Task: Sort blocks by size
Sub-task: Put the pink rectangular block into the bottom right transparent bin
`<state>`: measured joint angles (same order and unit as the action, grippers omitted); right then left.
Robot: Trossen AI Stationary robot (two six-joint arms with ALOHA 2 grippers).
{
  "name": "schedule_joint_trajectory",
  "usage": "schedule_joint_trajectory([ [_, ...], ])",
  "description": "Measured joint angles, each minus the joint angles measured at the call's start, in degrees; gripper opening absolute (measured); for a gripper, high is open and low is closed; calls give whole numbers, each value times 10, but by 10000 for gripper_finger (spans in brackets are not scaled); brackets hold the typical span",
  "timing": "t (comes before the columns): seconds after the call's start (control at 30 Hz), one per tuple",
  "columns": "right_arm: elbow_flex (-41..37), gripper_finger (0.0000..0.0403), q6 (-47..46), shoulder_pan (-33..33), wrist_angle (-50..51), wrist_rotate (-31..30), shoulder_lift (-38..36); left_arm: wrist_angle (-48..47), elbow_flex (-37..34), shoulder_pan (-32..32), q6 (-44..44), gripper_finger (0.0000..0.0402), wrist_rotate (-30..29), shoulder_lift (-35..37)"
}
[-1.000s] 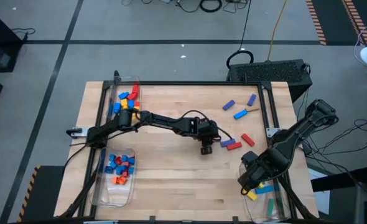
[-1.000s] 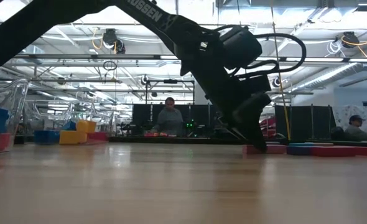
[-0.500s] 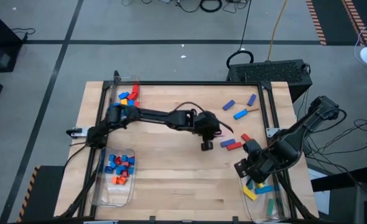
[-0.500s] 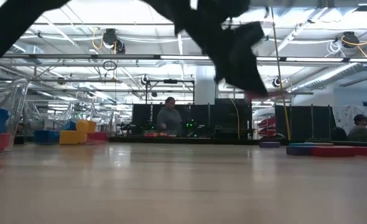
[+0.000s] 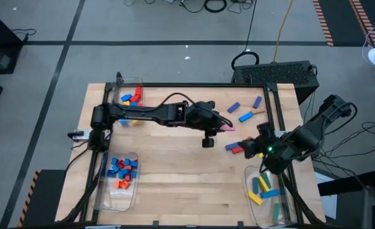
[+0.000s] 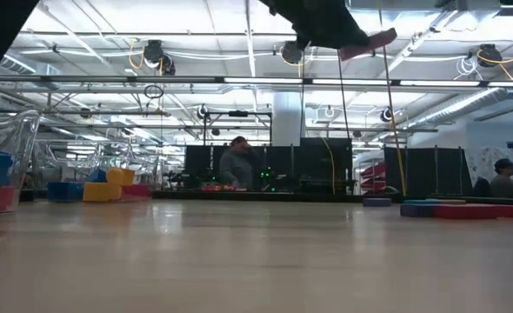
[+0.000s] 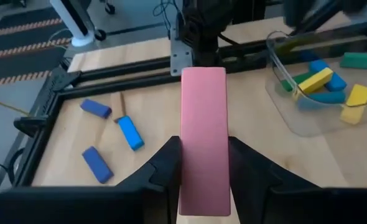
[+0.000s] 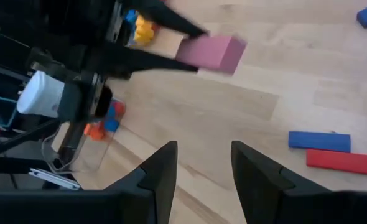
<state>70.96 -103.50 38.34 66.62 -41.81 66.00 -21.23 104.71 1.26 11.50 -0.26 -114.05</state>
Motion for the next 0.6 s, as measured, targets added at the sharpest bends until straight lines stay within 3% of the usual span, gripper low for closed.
schedule_joint_trajectory([
  [0.17,1,135,17,-24,0,26,-17,12,2,-8,0,102,0,10],
  [0.6,0,135,98,-54,-74,-10,-27,29,3,-19,41,102,-3,24],
])
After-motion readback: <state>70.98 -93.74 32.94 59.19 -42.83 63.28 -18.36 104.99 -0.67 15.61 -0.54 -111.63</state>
